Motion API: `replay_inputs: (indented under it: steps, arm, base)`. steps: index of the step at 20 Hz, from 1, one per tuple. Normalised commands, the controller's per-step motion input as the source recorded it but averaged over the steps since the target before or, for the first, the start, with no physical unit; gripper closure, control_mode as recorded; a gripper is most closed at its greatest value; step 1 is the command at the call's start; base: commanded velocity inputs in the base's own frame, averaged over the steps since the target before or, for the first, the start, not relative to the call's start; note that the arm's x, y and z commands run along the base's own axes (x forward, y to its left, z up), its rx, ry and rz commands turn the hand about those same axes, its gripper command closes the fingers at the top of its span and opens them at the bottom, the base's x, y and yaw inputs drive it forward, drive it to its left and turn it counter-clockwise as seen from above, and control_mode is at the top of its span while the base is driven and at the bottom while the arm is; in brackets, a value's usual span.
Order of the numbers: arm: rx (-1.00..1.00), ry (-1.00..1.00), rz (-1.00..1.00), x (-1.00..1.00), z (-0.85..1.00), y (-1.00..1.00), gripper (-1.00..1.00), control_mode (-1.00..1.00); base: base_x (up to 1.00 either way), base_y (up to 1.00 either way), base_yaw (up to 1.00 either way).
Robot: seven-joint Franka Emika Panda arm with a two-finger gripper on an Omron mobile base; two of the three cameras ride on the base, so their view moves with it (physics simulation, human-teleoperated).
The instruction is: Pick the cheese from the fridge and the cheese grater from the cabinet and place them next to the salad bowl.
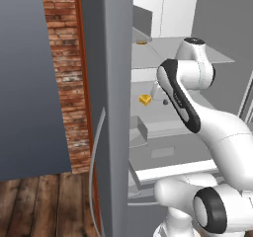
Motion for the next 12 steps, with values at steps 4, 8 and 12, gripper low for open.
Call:
replay_inputs:
  steps: [4,8,12]
  arm:
    - [-0.01,-0.16,0.0,-0.53,0.0,0.01,-1.0,-1.0]
    - [-0.06,-0.31,0.0,-0.54,-0.05,0.0,-1.0,-1.0]
    - [-0.07,-0.31,0.0,-0.03,-0.23,0.0,-1.0,-1.0]
  base:
    - [0.0,0.0,0.0]
    - [0.0,0.0,0.0]
    - [0.0,0.0,0.0]
